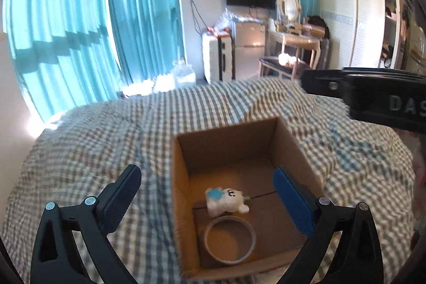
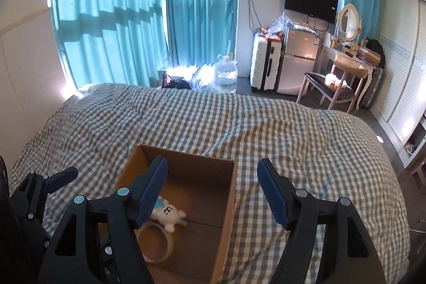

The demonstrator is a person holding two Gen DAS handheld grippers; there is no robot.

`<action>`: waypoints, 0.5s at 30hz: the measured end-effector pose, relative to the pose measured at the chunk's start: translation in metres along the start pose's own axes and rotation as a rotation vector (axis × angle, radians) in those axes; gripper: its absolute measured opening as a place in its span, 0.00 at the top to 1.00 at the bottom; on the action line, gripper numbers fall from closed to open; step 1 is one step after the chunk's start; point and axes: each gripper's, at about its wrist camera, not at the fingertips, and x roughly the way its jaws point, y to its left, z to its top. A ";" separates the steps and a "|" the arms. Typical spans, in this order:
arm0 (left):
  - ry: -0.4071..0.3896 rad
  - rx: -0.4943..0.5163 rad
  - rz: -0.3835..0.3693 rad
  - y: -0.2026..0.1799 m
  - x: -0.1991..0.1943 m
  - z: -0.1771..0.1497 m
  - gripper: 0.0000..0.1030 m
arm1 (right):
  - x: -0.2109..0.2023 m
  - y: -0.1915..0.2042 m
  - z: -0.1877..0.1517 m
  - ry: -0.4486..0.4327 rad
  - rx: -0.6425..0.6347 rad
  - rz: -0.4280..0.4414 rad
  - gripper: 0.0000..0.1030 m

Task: Organize objects
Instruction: 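Withdraw both tools from the box back toward the remaining items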

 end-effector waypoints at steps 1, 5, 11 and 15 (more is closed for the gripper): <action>-0.014 -0.002 0.011 0.001 -0.013 0.003 0.01 | -0.014 0.000 0.002 -0.014 -0.002 -0.007 0.31; -0.078 -0.009 0.041 0.006 -0.064 0.016 0.01 | -0.078 0.001 0.010 -0.086 -0.015 -0.041 0.31; -0.154 -0.011 0.114 0.010 -0.139 0.020 0.01 | -0.176 0.006 0.007 -0.189 -0.031 -0.058 0.23; -0.188 -0.021 0.131 0.015 -0.179 0.016 0.01 | -0.227 0.012 -0.008 -0.226 -0.039 -0.057 0.22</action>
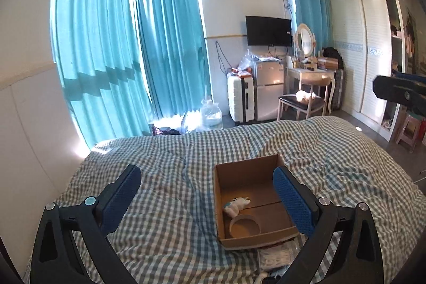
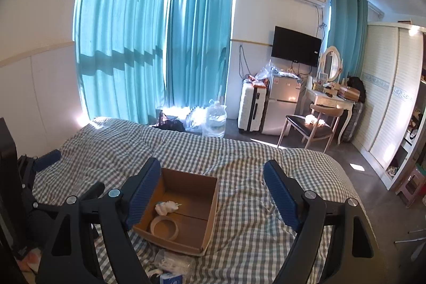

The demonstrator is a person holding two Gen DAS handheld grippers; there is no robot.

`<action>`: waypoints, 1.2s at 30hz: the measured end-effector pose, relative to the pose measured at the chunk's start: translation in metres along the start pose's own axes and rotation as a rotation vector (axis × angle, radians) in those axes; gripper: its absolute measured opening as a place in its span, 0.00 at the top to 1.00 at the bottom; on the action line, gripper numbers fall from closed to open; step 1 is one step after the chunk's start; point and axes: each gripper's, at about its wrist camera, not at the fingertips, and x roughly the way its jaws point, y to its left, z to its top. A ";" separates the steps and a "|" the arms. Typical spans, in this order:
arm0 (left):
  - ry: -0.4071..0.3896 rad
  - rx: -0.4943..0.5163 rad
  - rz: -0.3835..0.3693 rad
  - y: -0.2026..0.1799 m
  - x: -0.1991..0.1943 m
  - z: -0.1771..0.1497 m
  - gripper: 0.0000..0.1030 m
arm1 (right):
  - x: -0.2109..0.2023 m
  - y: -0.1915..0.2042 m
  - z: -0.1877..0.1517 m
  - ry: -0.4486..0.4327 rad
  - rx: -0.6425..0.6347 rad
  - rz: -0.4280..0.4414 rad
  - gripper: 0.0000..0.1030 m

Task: Organize objects
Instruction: 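Withdraw both tools from the box back toward the remaining items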

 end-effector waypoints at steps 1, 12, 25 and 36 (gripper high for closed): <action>-0.006 -0.005 0.000 0.003 -0.010 0.000 0.01 | -0.010 0.001 -0.002 -0.005 0.001 0.002 0.21; -0.047 -0.001 0.025 0.011 -0.078 -0.020 0.00 | -0.085 0.013 -0.044 -0.037 0.021 0.067 0.14; 0.046 -0.045 0.026 0.003 -0.054 -0.097 0.00 | -0.054 0.032 -0.146 0.034 -0.025 0.106 0.14; 0.191 0.002 0.026 -0.015 -0.014 -0.174 0.00 | 0.000 0.033 -0.220 0.170 0.048 0.134 0.14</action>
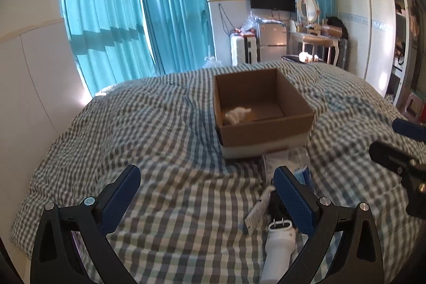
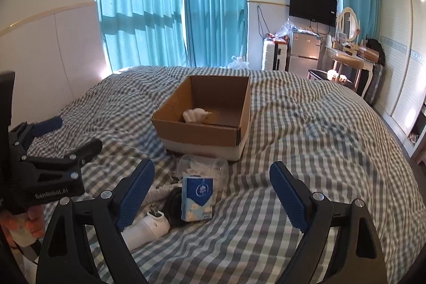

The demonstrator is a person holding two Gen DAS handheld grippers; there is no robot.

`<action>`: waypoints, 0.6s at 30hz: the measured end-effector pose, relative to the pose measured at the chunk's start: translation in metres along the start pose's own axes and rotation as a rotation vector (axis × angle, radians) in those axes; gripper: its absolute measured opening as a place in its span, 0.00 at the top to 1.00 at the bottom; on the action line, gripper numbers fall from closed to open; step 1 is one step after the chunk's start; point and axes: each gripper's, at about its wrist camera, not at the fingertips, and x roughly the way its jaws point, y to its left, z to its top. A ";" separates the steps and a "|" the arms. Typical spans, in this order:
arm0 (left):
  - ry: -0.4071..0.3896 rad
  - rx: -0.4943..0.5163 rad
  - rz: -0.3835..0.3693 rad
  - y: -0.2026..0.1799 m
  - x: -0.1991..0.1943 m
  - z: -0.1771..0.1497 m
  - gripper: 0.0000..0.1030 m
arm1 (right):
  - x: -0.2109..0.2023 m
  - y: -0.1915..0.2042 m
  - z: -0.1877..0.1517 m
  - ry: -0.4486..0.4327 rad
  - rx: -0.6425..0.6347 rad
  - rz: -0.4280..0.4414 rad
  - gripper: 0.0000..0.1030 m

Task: Organize objects
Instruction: 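Withdraw both tools from the box back toward the remaining items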

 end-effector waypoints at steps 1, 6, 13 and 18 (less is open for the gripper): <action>0.014 -0.006 -0.003 -0.001 0.003 -0.006 0.00 | 0.002 -0.001 -0.003 0.005 0.005 0.001 0.14; 0.043 0.000 -0.014 -0.005 0.013 -0.020 0.00 | 0.015 0.000 -0.016 0.038 0.012 -0.006 0.14; 0.094 0.018 -0.046 -0.014 0.023 -0.041 0.00 | 0.034 0.000 -0.035 0.089 0.018 -0.014 0.14; 0.116 0.053 -0.068 -0.024 0.024 -0.052 0.00 | 0.039 -0.002 -0.042 0.103 0.020 -0.031 0.14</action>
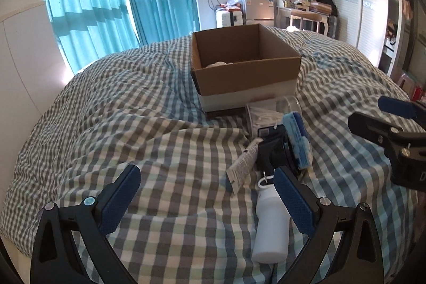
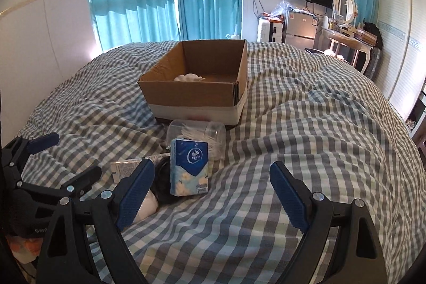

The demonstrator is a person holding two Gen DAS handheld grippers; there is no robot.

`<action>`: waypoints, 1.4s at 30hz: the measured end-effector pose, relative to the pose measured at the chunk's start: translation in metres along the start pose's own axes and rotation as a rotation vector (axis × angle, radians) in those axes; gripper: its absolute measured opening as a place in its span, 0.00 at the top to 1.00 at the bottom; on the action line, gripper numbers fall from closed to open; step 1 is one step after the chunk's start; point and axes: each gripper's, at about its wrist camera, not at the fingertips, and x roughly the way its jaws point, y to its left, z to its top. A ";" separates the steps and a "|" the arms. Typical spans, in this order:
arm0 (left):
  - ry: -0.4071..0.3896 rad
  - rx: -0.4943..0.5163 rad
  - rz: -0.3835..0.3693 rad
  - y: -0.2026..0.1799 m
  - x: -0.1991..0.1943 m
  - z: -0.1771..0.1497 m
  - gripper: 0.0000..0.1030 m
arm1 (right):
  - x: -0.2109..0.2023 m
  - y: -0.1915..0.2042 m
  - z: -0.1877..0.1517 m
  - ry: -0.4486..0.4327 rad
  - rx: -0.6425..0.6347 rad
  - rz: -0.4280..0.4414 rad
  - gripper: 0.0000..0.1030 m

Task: Organize objects
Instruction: 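Withdraw both tools from the box back toward the remaining items, then grasp the white cylindrical device with the left tool while the right tool grasps the blue tissue pack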

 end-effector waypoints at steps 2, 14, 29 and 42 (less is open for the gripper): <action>0.002 0.022 -0.010 -0.006 0.000 -0.004 0.00 | 0.001 -0.002 -0.001 0.001 0.009 -0.003 0.14; 0.120 0.121 -0.106 -0.038 0.024 -0.030 0.03 | 0.006 -0.002 -0.004 0.019 0.013 0.000 0.14; 0.143 0.110 -0.215 -0.045 0.019 -0.030 0.58 | 0.012 -0.010 -0.008 0.032 0.056 0.000 0.14; 0.014 0.021 -0.099 0.003 -0.004 0.013 0.59 | 0.078 0.002 0.011 0.199 0.053 0.106 0.14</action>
